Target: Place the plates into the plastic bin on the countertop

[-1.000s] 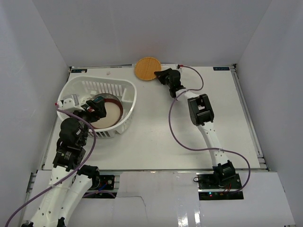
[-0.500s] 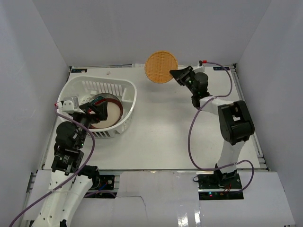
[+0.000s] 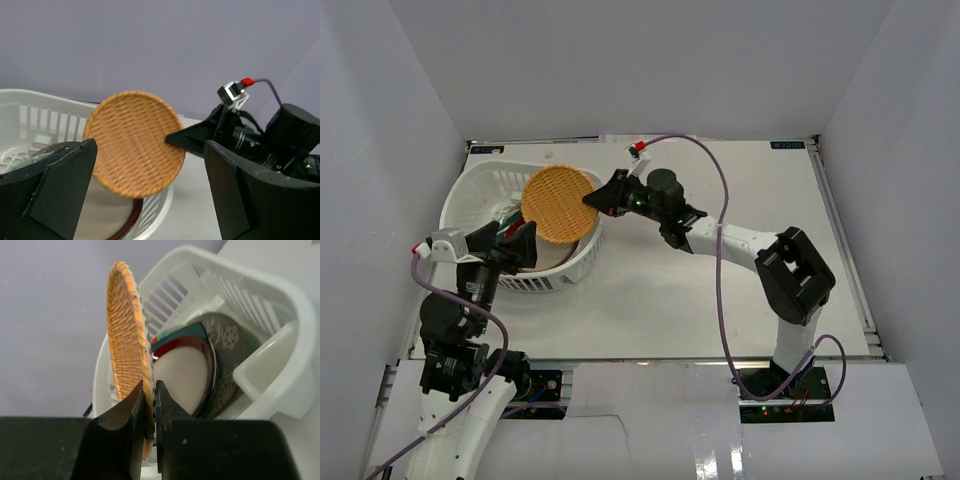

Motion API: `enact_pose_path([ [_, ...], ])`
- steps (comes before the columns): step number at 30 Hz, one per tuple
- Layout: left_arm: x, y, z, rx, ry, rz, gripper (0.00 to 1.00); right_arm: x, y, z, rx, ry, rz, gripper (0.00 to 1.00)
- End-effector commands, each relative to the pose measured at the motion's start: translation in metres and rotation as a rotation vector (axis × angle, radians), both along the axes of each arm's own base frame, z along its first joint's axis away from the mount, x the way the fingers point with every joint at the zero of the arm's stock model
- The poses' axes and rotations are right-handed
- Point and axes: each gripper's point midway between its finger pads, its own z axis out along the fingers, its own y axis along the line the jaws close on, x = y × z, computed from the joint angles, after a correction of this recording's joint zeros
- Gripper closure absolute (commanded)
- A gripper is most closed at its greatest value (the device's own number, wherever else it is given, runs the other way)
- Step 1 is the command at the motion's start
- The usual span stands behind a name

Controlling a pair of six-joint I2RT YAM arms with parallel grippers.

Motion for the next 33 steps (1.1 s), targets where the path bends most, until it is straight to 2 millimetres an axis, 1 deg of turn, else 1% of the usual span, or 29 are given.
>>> enact_pose_path([
  [1, -0.006, 0.015, 0.007, -0.029, -0.043, 0.071, 0.02, 0.002, 0.026, 0.023, -0.016, -0.066, -0.022, 0.92],
  [2, -0.006, 0.015, 0.006, -0.028, -0.043, 0.073, 0.02, 0.001, 0.034, 0.02, -0.033, -0.072, -0.018, 0.91],
  [3, -0.006, 0.015, 0.005, -0.025, -0.04, 0.07, 0.02, 0.005, 0.041, 0.005, -0.065, -0.053, -0.03, 0.9],
  [4, -0.004, 0.014, 0.005, -0.022, -0.036, 0.068, 0.02, 0.001, 0.052, 0.007, -0.084, -0.053, -0.019, 0.89],
  [5, -0.004, 0.013, 0.005, -0.02, -0.037, 0.062, 0.02, 0.002, 0.059, -0.006, -0.118, -0.05, -0.017, 0.84],
  [6, -0.004, 0.012, 0.005, -0.02, -0.038, 0.059, 0.02, 0.004, 0.063, -0.01, -0.151, -0.066, -0.032, 0.82],
  [7, -0.004, 0.011, 0.005, -0.019, -0.039, 0.054, 0.02, -0.002, 0.069, -0.019, -0.19, -0.052, -0.019, 0.79],
  [8, -0.005, 0.011, 0.006, -0.018, -0.043, 0.053, 0.02, -0.002, 0.074, -0.016, -0.191, -0.065, -0.016, 0.67],
  [10, -0.005, 0.011, 0.005, -0.018, -0.045, 0.052, 0.02, -0.003, 0.076, -0.018, -0.219, -0.092, -0.037, 0.55],
  [11, -0.005, 0.011, 0.006, -0.016, -0.047, 0.051, 0.02, -0.004, 0.075, -0.017, -0.234, -0.093, -0.043, 0.47],
  [13, -0.005, 0.011, 0.005, -0.018, -0.047, 0.049, 0.02, -0.002, 0.071, -0.014, -0.25, -0.11, -0.064, 0.39],
  [15, -0.005, 0.01, 0.005, -0.017, -0.045, 0.047, 0.02, -0.006, 0.064, 0.004, -0.248, -0.142, -0.072, 0.23],
  [16, -0.005, 0.01, 0.005, -0.017, -0.045, 0.049, 0.02, -0.006, 0.063, -0.001, -0.261, -0.142, -0.073, 0.23],
  [17, -0.004, 0.01, 0.004, -0.012, -0.041, 0.047, 0.02, -0.004, 0.052, 0.006, -0.264, -0.154, -0.115, 0.14],
  [18, -0.003, 0.01, 0.004, -0.01, -0.039, 0.047, 0.02, -0.005, 0.047, 0.01, -0.266, -0.164, -0.124, 0.1],
  [19, -0.002, 0.009, 0.003, -0.007, -0.036, 0.043, 0.02, -0.006, 0.041, 0.015, -0.273, -0.184, -0.135, 0.0],
  [20, -0.002, 0.008, 0.002, -0.004, -0.032, 0.039, 0.02, -0.01, 0.03, 0.035, -0.254, -0.209, -0.163, 0.07],
  [21, 0.001, 0.007, 0.0, -0.001, -0.022, 0.036, 0.02, -0.014, 0.021, 0.026, -0.281, -0.209, -0.169, 0.1],
  [22, 0.002, 0.005, -0.001, -0.001, -0.016, 0.03, 0.02, -0.016, 0.012, 0.029, -0.285, -0.224, -0.184, 0.1],
  [23, 0.004, 0.004, -0.003, -0.002, -0.005, 0.025, 0.02, -0.023, -0.004, 0.054, -0.268, -0.277, -0.211, 0.1],
  [24, 0.006, 0.003, -0.005, -0.008, 0.005, 0.02, 0.02, -0.028, -0.016, 0.04, -0.299, -0.28, -0.216, 0.1],
  [25, 0.01, 0.0, -0.007, -0.007, 0.022, 0.013, 0.02, -0.04, -0.034, 0.067, -0.262, -0.326, -0.233, 0.1],
  [26, 0.01, -0.003, -0.008, -0.006, 0.033, -0.006, 0.02, -0.046, -0.045, 0.072, -0.277, -0.378, -0.236, 0.1],
  [27, 0.014, -0.007, -0.01, -0.017, 0.053, -0.024, 0.02, -0.054, -0.057, 0.055, -0.32, -0.392, -0.226, 0.1],
  [28, 0.012, -0.014, -0.005, -0.022, 0.05, -0.061, 0.02, -0.065, -0.075, 0.076, -0.309, -0.451, -0.239, 0.1],
  [29, 0.01, -0.023, -0.002, -0.02, 0.046, -0.115, 0.02, -0.069, -0.086, 0.074, -0.33, -0.453, -0.256, 0.1],
  [30, 0.009, -0.03, 0.0, -0.017, 0.044, -0.151, 0.02, -0.074, -0.096, 0.065, -0.369, -0.44, -0.254, 0.1],
  [31, 0.011, -0.036, 0.0, -0.015, 0.052, -0.182, 0.02, -0.085, -0.111, 0.062, -0.373, -0.444, -0.255, 0.1],
  [33, 0.008, -0.044, 0.005, -0.023, 0.054, -0.233, 0.02, -0.097, -0.127, 0.054, -0.378, -0.433, -0.254, 0.1],
])
